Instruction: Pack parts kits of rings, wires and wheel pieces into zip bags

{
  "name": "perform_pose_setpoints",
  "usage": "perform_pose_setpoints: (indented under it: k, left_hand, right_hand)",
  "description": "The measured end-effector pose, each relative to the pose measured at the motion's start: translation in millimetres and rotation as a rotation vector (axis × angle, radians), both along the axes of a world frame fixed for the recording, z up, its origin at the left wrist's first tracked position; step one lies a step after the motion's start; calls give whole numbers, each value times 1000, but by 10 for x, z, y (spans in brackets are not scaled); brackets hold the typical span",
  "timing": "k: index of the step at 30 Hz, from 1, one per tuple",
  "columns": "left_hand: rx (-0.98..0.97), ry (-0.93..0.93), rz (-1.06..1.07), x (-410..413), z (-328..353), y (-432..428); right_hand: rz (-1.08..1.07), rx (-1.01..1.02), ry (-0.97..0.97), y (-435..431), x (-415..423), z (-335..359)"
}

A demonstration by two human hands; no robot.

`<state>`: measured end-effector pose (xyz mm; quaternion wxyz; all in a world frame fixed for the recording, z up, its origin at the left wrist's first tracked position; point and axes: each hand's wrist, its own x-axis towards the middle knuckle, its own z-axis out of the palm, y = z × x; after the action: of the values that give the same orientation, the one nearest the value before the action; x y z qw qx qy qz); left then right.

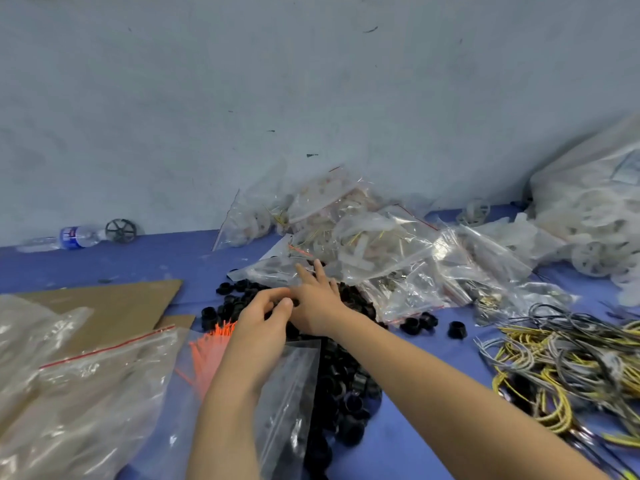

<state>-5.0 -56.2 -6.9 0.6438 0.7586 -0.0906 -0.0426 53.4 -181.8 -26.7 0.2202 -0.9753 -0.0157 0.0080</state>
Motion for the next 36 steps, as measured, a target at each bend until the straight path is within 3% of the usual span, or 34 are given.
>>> perform_pose_setpoints:
  k: [3,8,11,14,17,21,24,29,33,35,36]
  left_hand:
    - [-1,-3,23,-12,10,26]
    - [-70,53,93,-5,-1,48]
    - [-44,19,196,-4,42,-46]
    - [-244,66,49,-87,134,-158]
    - [-510,106,-116,-139,174,-270]
    - [-420,-126,145,-170,259,-271]
    - [-253,-286,222,-229,293,-287]
    - [-270,-266,169,-362,365,-389]
    - [-264,-199,280,-335,340,-373]
    - [-298,-201,352,-323,341,-345]
    - [-315,-208,388,-309,351,-317]
  right_hand:
    - [-75,155,-144,81,28,24]
    - [-230,853,-721,-277,-776,604]
    - [-144,1110,-854,-754,-1390,890]
    - [-178,1260,-693,-1125,-1638,874]
    - [-276,1222,-505,-1307,-1707,789]
    - [-279,1169,-477,-1502,-1853,759]
    - [-287,1238,-518,-1661,-1971,713]
    - [-505,1399,-552,-1822,-1911,563]
    - [-551,1607,-283,-1667,-1639,246]
    - [-520,1455,-91,-1489,-1516,57]
    - [-481,1256,-17,-1400,-1462,-25]
